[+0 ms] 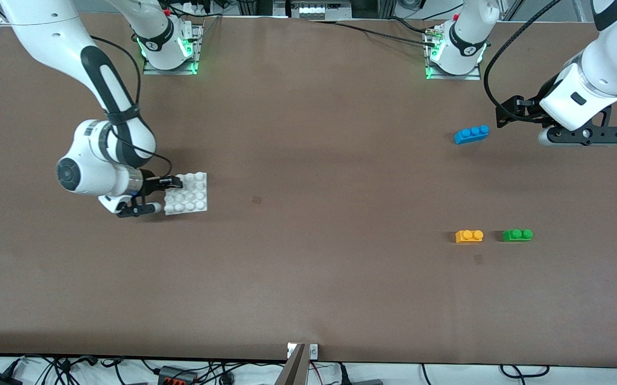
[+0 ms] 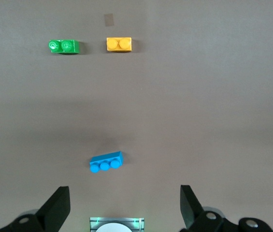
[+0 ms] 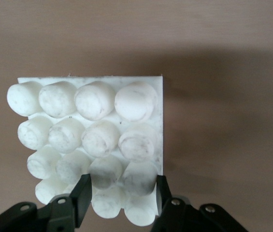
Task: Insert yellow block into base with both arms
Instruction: 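Slide the base plate with the right gripper while the left gripper reaches the yellow brick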
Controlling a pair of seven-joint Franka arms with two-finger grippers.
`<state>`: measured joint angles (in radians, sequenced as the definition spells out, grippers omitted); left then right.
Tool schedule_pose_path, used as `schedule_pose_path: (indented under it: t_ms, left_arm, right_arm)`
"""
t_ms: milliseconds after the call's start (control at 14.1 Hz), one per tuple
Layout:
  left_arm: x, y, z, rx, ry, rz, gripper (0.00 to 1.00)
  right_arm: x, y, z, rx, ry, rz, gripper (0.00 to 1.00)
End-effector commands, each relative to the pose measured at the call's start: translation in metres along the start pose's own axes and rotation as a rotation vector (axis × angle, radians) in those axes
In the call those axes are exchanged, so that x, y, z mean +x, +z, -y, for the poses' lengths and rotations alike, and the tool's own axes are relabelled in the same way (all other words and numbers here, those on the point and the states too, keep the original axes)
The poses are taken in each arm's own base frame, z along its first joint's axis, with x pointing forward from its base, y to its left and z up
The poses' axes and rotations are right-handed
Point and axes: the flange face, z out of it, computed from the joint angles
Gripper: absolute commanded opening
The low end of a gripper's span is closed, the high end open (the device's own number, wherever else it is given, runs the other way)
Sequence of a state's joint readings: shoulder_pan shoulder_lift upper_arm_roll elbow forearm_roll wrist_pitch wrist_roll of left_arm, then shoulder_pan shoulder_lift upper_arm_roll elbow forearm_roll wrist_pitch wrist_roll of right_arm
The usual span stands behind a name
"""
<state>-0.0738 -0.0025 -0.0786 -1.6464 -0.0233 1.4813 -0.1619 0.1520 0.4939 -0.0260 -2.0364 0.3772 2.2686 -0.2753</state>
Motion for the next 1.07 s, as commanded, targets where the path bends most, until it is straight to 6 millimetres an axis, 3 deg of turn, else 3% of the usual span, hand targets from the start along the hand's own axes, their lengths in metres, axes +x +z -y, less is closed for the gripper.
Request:
schedule_pose_path:
  t_ms: [0,213,498,712,925,996]
  left_arm:
    - [-0.002,-0.010,-0.014,-0.022,0.041,0.018,1.00]
    - [0.008,0.001,-0.017,-0.023,0.049,0.048,1.00]
    - [0.016,0.010,0.004,-0.046,0.074,0.074,1.00]
    - [0.019,0.011,0.009,-0.067,0.063,0.077,1.00]
    - [0.044,0.019,0.002,-0.062,0.072,0.072,1.00]
    - [0.059,0.038,0.004,-0.035,0.070,0.101,1.00]
  right_arm:
    - [0.011,0.052,0.042,0.030,-0.007,0.018,0.52]
    - [0.015,0.069,0.078,0.075,-0.008,0.022,0.52]
    - [0.028,0.096,0.132,0.099,-0.006,0.009,0.52]
    - [0.037,0.107,0.179,0.086,0.044,-0.011,0.52]
    - [0.042,0.118,0.217,0.080,0.021,-0.043,0.51]
    - [0.044,0.121,0.229,0.081,0.036,-0.047,0.51]
